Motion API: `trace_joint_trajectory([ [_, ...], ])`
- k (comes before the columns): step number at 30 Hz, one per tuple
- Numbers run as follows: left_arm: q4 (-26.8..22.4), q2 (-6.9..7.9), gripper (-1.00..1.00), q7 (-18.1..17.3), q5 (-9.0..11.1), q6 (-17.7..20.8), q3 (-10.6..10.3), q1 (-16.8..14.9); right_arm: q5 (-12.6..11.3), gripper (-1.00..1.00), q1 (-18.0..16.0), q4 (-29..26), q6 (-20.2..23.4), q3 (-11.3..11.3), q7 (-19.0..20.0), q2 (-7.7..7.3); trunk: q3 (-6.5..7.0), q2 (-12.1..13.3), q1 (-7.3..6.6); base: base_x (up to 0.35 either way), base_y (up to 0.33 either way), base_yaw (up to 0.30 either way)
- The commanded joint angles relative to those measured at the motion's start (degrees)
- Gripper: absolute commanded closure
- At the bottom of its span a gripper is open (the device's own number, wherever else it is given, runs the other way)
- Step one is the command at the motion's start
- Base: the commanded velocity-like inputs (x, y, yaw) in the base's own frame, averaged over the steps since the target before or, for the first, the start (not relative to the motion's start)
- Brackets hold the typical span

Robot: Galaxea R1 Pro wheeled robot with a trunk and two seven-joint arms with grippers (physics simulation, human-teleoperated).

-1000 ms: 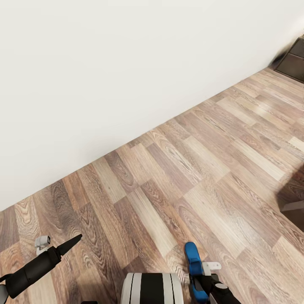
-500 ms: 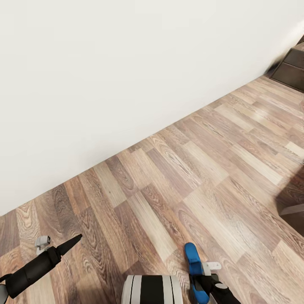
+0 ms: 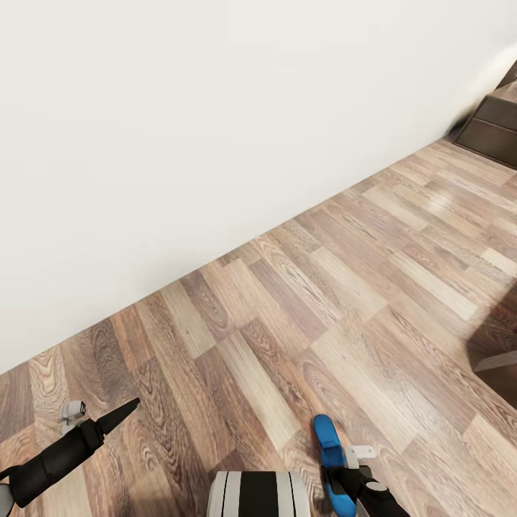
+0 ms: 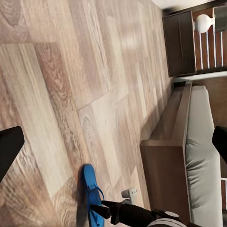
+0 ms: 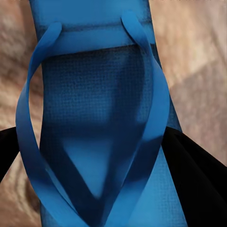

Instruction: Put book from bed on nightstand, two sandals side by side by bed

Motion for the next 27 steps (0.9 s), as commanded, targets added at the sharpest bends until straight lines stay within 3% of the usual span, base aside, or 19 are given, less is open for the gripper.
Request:
trace_joint_trajectory([
  [1, 0.0, 0.01, -1.00, 0.0, 0.3, 0.4, 0.0, 0.0, 0.0, 1.00, 0.0, -0.1, 0.3, 0.0, 0.0, 0.00, -0.03, 0.0, -0.01, 0.000, 0.000, 0.000],
  [9, 0.0, 0.01, -1.00, 0.0, 0.3, 0.4, 0.0, 0.0, 0.0, 1.00, 0.0, -0.1, 0.3, 0.0, 0.0, 0.00, -0.03, 0.0, -0.01, 0.000, 0.000, 0.000],
  [27, -0.1, 0.01, -1.00, 0.0, 0.3, 0.5, 0.0, 0.0, 0.0, 1.00, 0.0, -0.2, 0.3, 0.0, 0.0, 0.00, 3.95, 0.2, -0.47, 0.000, 0.000, 0.000],
])
